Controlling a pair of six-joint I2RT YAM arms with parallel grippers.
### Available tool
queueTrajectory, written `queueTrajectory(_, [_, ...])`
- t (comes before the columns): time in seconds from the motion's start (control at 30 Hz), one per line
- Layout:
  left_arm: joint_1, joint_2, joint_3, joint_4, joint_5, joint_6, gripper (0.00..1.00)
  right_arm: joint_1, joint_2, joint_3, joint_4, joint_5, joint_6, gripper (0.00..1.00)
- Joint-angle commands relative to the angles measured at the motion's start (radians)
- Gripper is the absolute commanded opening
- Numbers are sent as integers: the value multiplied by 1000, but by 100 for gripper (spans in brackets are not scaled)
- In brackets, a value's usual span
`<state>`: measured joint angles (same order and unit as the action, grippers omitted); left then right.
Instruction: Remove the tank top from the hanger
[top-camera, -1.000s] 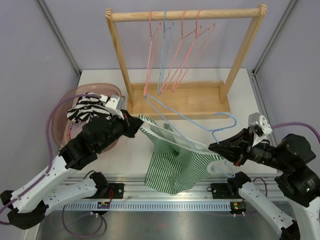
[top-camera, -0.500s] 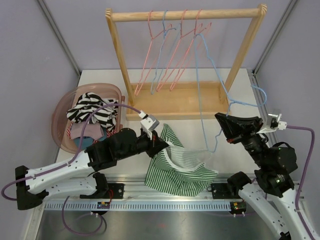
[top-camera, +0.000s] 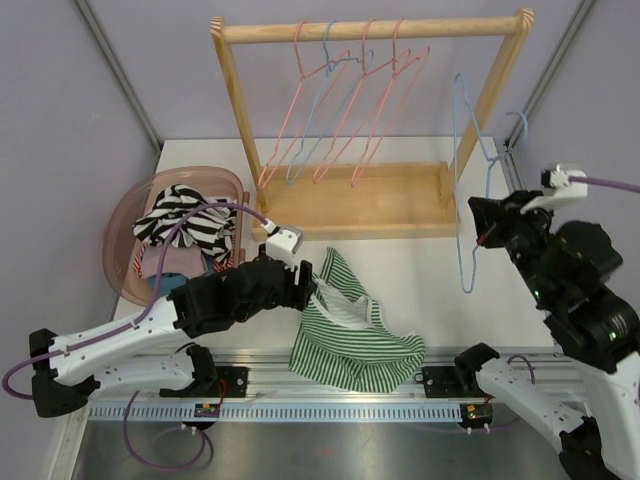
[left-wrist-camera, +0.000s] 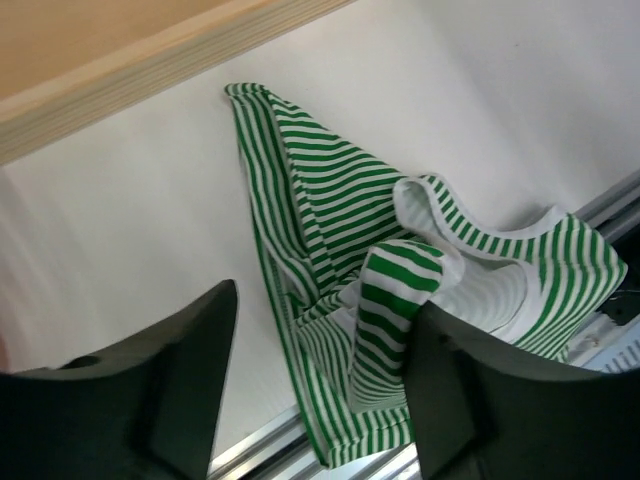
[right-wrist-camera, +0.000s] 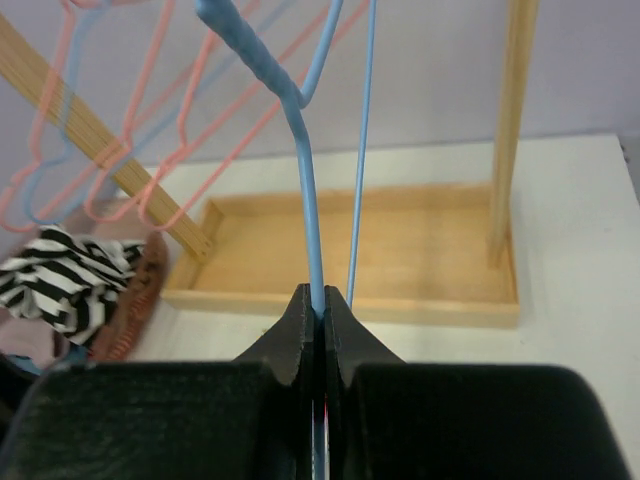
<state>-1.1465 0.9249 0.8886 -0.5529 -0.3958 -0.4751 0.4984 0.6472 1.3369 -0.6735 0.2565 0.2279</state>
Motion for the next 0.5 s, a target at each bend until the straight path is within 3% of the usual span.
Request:
queueTrajectory(0.0, [-5, -52, 82, -82, -95, -37, 69, 6, 165, 135, -144, 92, -55, 0])
queueTrajectory(0.2, [-6, -133, 90, -160, -118, -54, 86, 6, 369, 350, -167, 95, -73, 0])
queueTrajectory(0.27, [-6, -155, 92, -189, -124, -59, 98, 6, 429, 443, -179, 95, -82, 0])
queueTrajectory(0.47, [-5, -170, 93, -243, -146, -65, 99, -3, 638, 693, -213, 110, -114, 0])
